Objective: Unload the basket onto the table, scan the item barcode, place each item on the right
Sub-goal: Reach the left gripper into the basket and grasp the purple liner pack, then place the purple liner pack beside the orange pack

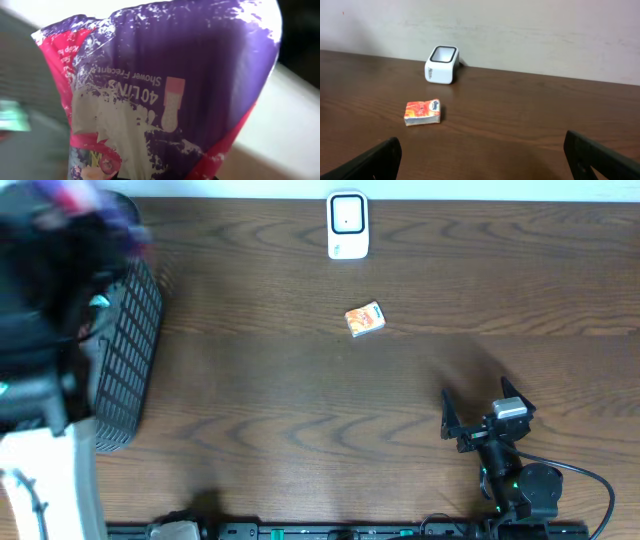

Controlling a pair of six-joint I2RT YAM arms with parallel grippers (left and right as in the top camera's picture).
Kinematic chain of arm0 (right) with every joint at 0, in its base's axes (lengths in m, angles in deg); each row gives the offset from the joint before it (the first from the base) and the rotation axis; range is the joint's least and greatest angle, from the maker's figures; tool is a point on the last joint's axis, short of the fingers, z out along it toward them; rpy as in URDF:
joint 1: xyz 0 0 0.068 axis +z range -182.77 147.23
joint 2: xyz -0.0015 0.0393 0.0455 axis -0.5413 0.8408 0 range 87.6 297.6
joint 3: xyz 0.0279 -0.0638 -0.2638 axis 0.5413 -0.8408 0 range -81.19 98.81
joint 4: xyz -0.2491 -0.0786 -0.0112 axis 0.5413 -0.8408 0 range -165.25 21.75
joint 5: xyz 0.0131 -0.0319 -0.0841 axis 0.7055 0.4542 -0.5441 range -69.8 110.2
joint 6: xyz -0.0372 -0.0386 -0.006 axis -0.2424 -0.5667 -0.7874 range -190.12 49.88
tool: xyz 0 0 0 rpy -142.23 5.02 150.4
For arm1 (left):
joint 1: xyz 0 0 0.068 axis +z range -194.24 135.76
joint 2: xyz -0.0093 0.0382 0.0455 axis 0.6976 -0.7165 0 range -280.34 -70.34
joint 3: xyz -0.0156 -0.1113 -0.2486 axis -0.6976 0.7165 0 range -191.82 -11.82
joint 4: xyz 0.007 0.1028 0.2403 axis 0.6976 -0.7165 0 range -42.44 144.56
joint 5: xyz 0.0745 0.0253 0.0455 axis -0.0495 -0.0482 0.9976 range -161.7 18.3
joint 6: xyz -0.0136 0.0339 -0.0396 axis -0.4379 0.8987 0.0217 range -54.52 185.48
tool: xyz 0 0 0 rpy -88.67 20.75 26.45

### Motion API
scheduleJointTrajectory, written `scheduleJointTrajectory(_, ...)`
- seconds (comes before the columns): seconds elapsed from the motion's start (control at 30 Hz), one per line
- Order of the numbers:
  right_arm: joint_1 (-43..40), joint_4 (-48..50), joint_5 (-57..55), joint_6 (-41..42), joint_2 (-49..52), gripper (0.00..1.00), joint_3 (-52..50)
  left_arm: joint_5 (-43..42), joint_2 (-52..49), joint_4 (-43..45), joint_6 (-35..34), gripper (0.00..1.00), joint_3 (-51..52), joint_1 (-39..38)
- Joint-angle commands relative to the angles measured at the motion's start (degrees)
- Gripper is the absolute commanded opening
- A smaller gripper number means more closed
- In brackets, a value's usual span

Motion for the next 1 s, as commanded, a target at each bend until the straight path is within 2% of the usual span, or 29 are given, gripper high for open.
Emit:
scheduleJointTrajectory(0.0,-0.7,-0.2,-0.1,-0.7,-0.3,0.99,-0.2,-0.5,-5.9,-0.5,10.1,0.07,0.5,-11.6)
scheduleJointTrajectory(0.13,-0.7,-0.2,-0.1,-0.7,-0.3,0.99,-0.2,8.8,-14.0,-4.3,11.8,0.07,0.5,-22.0)
scheduleJointTrajectory(0.27,-0.7,-0.2,-0.1,-0.7,-0.3,0.99,-0.2,10.5,-23.8,-6.9,11.8,0.07,0.5,-29.1)
scheduleJointTrajectory(0.47,-0.7,-0.2,-0.1,-0.7,-0.3,0.99,-0.2,14.8,-37.0,-6.0,11.6,0.08,0.5,-34.4)
scheduleJointTrajectory(0.53,-0.7,-0.2,-0.1,-0.7,-0.3,0.99,-0.2,14.8,-40.5,-5.3,9.6,0.08,0.5,-35.4)
scheduleJointTrajectory(0.6,-0.7,-0.2,-0.1,-0.7,-0.3,0.99,-0.2,14.7,-43.3,-4.5,7.0,0.17,0.5,-36.2)
scheduleJointTrajectory(0.63,-0.7,-0.2,-0.1,-0.7,-0.3,0.99,-0.2,14.7,-45.1,-3.9,4.8,0.33,0.5,-36.8)
scheduleJointTrajectory(0.77,-0.7,-0.2,-0.1,-0.7,-0.3,0.99,-0.2,11.8,-47.1,-2.3,4.5,0.48,0.4,-38.4)
scheduleJointTrajectory(0.83,-0.7,-0.2,-0.1,-0.7,-0.3,0.99,-0.2,9.2,-46.8,-1.4,4.5,0.63,0.2,-38.9)
scheduleJointTrajectory(0.97,-0.7,-0.2,-0.1,-0.7,-0.3,0.99,-0.2,6.7,-44.6,-1.5,6.3,0.67,-2.4,-39.4)
